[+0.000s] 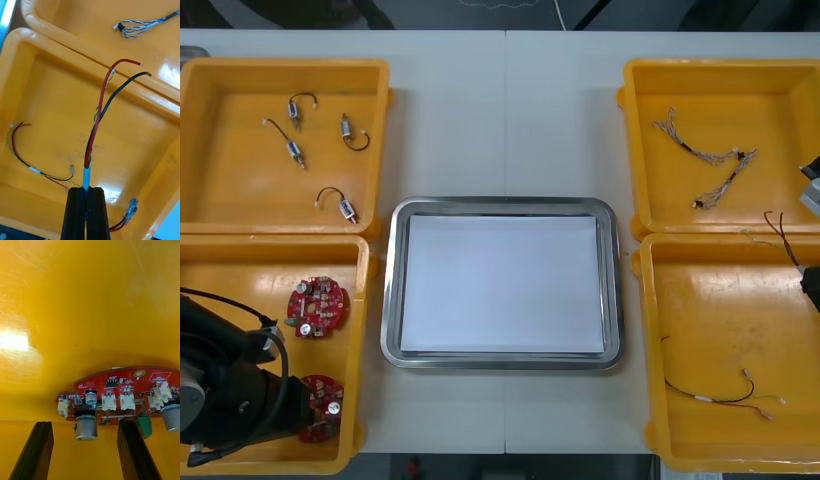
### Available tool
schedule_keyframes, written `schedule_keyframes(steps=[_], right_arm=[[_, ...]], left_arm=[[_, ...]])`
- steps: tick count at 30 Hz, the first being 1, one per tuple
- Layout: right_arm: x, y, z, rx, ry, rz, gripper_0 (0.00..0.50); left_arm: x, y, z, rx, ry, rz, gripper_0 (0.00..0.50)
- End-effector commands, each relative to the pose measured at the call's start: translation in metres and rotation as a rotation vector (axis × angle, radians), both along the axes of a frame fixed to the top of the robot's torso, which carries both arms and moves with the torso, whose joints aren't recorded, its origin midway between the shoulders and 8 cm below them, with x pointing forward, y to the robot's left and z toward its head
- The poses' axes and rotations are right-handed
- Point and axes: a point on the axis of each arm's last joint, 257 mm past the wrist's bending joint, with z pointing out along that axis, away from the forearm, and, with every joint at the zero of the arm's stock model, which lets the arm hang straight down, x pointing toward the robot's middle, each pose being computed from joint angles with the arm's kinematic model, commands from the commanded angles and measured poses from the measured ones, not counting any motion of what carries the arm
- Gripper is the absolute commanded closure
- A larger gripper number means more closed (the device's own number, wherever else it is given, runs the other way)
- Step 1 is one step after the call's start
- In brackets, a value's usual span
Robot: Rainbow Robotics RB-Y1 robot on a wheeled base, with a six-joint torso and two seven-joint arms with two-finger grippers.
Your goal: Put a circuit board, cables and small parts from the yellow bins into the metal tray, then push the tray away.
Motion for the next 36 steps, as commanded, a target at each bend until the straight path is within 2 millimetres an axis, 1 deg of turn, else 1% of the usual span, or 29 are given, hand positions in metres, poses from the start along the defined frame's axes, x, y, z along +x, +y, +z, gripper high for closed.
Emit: schedule_keyframes(steps=[1, 7, 8, 9, 10, 11, 14, 22, 25, 30, 36], right_arm=[[0.001, 0.012, 0.016, -0.069, -0.015, 0.124, 0.5], [-0.001, 0.023, 0.014, -0.073, 0.004, 0.168, 0.5], [0.0, 0.024, 0.015, -0.077, 0.003, 0.175, 0.5], [0.001, 0.025, 0.015, -0.081, 0.003, 0.18, 0.5], [0.001, 0.025, 0.015, -0.081, 0.003, 0.18, 0.5], [0.001, 0.026, 0.016, -0.086, 0.003, 0.189, 0.5], [0.002, 0.028, 0.016, -0.089, 0.002, 0.197, 0.5], [0.002, 0.031, 0.015, -0.088, 0.006, 0.203, 0.5], [0.001, 0.032, 0.014, -0.086, 0.007, 0.203, 0.5], [0.002, 0.03, 0.014, -0.088, 0.006, 0.196, 0.5], [0.001, 0.033, 0.014, -0.081, 0.01, 0.203, 0.5]], left_arm=[[0.003, 0.009, 0.0, 0.026, -0.008, 0.05, 0.0], [0.002, 0.01, 0.0, 0.031, -0.008, 0.05, 0.0], [0.003, 0.01, 0.0, 0.032, -0.011, 0.049, 0.03], [0.002, 0.01, -0.001, 0.031, -0.008, 0.049, 0.183], [0.002, 0.01, -0.001, 0.031, -0.008, 0.049, 0.183], [0.002, 0.01, -0.001, 0.032, -0.009, 0.047, 0.488], [0.002, 0.01, -0.001, 0.033, -0.01, 0.047, 0.498], [0.003, 0.011, -0.001, 0.038, -0.013, 0.045, 0.5], [0.006, 0.012, 0.001, 0.04, -0.022, 0.044, 0.499], [0.019, 0.017, 0.013, 0.046, -0.042, 0.052, 0.5], [0.037, 0.026, 0.032, 0.052, -0.08, 0.058, 0.5]])
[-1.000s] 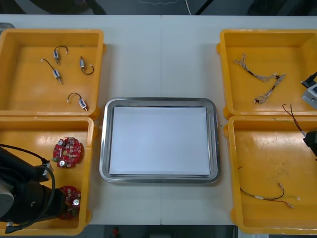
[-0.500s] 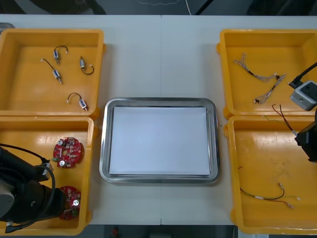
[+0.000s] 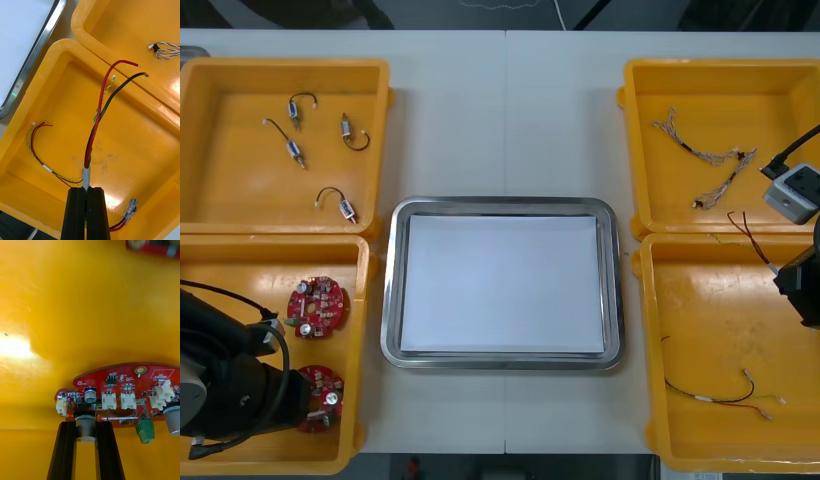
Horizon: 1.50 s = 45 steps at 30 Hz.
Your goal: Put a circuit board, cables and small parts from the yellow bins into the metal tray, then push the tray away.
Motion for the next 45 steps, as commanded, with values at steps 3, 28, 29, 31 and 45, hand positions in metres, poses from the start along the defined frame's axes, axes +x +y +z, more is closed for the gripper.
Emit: schedule_keyframes(steps=[3, 28, 29, 31, 45], right_arm=[[-0.001, 0.002, 0.01, -0.057, -0.021, 0.07, 0.5], [-0.004, 0.006, 0.008, -0.05, -0.01, 0.086, 0.5], [-0.004, 0.006, 0.008, -0.05, -0.01, 0.086, 0.5], [-0.003, 0.006, 0.008, -0.05, -0.011, 0.086, 0.5], [-0.004, 0.006, 0.008, -0.05, -0.01, 0.083, 0.5]], left_arm=[[0.032, 0.025, 0.036, 0.03, -0.062, 0.072, 0.5], [0.051, 0.012, 0.181, 0.028, -0.05, -0.056, 0.5], [0.052, 0.006, 0.186, 0.015, -0.05, -0.076, 0.5], [0.055, -0.004, 0.192, 0.005, -0.054, -0.115, 0.499], [0.095, -0.101, 0.198, 0.02, -0.037, -0.376, 0.499]])
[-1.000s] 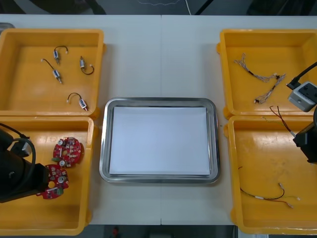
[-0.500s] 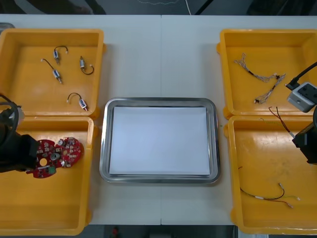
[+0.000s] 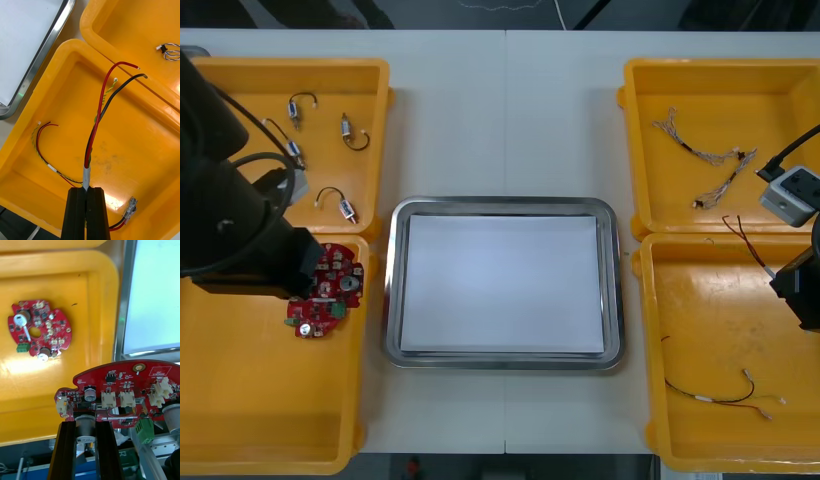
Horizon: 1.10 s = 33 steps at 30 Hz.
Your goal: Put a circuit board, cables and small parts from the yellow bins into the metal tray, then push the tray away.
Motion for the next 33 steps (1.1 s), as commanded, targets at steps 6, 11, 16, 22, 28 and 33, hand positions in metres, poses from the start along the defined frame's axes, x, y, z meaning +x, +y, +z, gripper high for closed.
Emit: schedule_keyframes(steps=[6, 11, 16, 22, 28, 33], right_arm=[[0.0, 0.0, 0.009, -0.06, -0.023, 0.064, 0.5], [0.0, 0.001, 0.009, -0.059, -0.024, 0.063, 0.5], [0.0, 0.001, 0.009, -0.059, -0.024, 0.063, 0.5], [0.0, 0.0, 0.009, -0.059, -0.025, 0.062, 0.5], [0.0, 0.0, 0.009, -0.06, -0.024, 0.061, 0.5], [0.0, 0.0, 0.009, -0.06, -0.025, 0.062, 0.5]], left_arm=[[0.036, -0.078, 0.006, 0.008, -0.018, -0.186, 0.499], [0.045, -0.107, -0.009, 0.031, -0.014, -0.234, 0.5], [0.052, -0.125, -0.032, 0.04, -0.033, -0.262, 0.5], [0.055, -0.132, -0.068, 0.047, -0.04, -0.295, 0.5], [0.061, -0.125, -0.091, 0.101, -0.069, -0.317, 0.499], [0.064, -0.123, -0.108, 0.106, -0.075, -0.322, 0.499]])
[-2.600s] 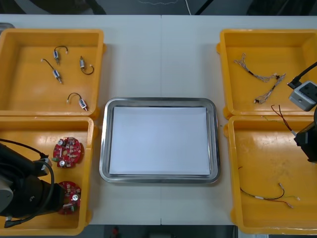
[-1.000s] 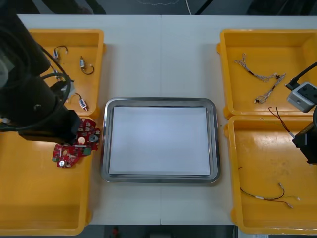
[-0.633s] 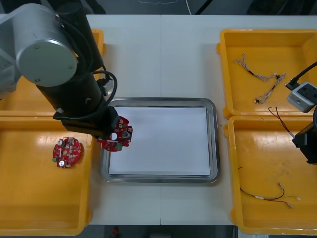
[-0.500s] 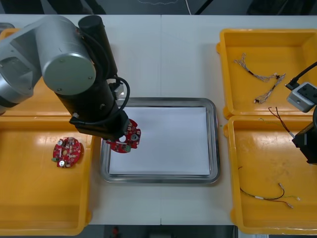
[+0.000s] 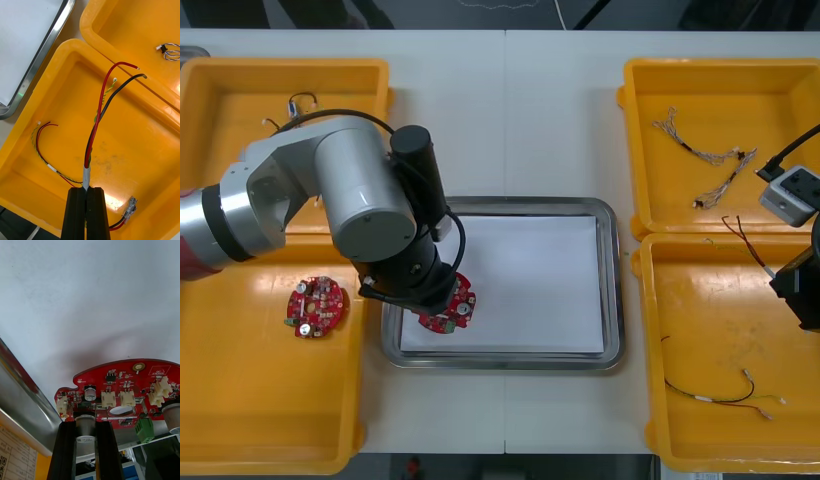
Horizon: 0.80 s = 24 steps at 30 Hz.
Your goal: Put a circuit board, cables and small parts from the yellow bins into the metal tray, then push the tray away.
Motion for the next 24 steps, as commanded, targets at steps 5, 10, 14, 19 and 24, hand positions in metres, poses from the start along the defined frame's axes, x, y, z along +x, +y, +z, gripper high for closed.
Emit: schedule_keyframes(steps=[5, 10, 14, 19, 24], right_arm=[[0.0001, -0.0002, 0.0087, -0.059, -0.023, 0.06, 0.5], [0.0, 0.0001, 0.0091, -0.059, -0.025, 0.061, 0.5], [-0.0007, 0.0009, 0.0085, -0.057, -0.022, 0.063, 0.5], [-0.0016, 0.002, 0.0081, -0.055, -0.018, 0.068, 0.5], [-0.0019, 0.0038, 0.0091, -0.053, -0.017, 0.077, 0.5]], left_arm=[[0.0121, -0.0063, -0.0078, 0.036, -0.058, -0.113, 0.499], [0.0102, -0.0067, -0.0087, 0.033, -0.051, -0.111, 0.497], [0.0077, -0.0078, -0.0088, 0.03, -0.044, -0.114, 0.333], [0.005, -0.0096, -0.0079, 0.028, -0.042, -0.116, 0.0], [0.0069, -0.011, 0.0011, 0.024, -0.053, -0.106, 0.0]])
